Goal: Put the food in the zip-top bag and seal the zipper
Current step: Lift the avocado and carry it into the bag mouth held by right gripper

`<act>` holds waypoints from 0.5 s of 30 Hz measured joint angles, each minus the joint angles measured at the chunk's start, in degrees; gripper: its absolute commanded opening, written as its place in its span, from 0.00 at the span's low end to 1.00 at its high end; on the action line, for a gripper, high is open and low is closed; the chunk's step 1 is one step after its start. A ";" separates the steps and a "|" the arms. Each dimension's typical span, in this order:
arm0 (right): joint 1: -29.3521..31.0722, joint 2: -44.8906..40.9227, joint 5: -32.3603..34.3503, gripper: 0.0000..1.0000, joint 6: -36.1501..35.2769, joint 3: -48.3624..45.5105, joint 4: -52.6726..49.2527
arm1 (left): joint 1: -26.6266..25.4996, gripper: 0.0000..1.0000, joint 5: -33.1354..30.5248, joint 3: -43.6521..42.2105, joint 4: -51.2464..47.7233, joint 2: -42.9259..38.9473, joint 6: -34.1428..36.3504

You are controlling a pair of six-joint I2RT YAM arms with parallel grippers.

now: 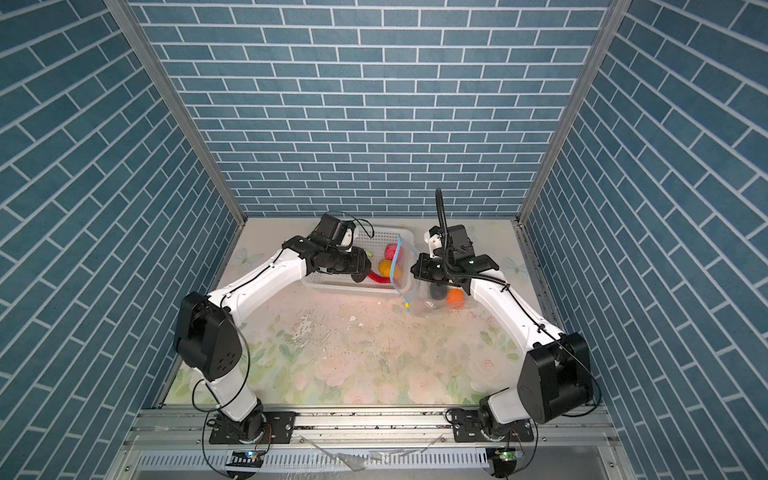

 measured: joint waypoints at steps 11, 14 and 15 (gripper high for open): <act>0.00 0.00 -0.04 0.00 0.37 0.00 0.20 | -7.15 0.43 5.16 -4.04 10.97 -6.73 2.12; 0.00 0.00 -0.04 0.00 0.44 0.00 0.20 | -8.52 0.43 6.27 -4.50 13.40 -6.71 1.99; 0.00 0.00 -0.04 0.00 0.44 0.00 0.17 | -8.76 0.43 6.58 -4.55 14.05 -6.62 1.84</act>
